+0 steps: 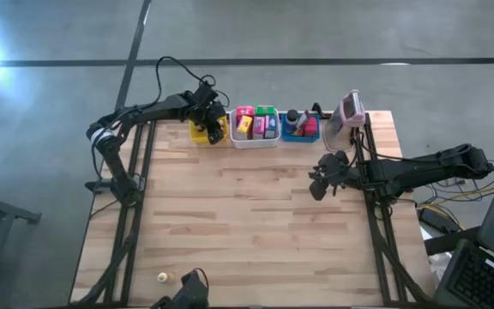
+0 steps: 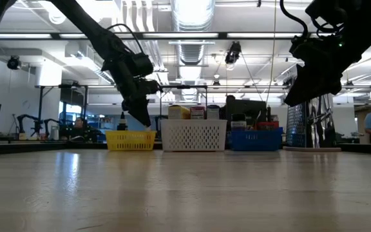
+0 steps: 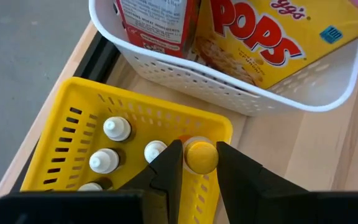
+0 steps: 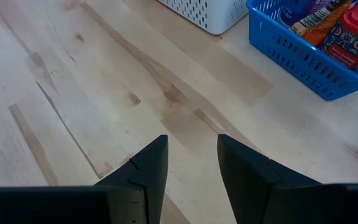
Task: Pick & Place Kitchen Items
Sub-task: Put the yellow food coloring bottle into the yellow basket
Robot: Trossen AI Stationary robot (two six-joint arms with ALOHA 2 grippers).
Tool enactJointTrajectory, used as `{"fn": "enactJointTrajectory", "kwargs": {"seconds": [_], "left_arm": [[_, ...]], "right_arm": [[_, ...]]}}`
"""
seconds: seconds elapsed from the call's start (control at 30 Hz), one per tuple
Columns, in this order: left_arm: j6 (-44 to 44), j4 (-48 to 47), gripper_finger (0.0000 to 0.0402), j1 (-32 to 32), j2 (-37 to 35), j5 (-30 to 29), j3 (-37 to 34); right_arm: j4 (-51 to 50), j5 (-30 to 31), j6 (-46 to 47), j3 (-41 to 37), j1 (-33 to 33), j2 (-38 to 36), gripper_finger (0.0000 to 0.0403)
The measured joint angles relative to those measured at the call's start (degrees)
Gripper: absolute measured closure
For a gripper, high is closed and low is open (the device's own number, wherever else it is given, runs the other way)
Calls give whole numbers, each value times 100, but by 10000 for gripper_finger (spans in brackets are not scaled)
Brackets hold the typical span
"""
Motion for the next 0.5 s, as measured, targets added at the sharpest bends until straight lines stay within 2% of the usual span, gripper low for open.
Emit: {"fn": "enactJointTrajectory", "kwargs": {"seconds": [0.5], "left_arm": [[-32,73,310,7,329,10,11]], "right_arm": [[22,2,-2,0,0,0,313]]}}
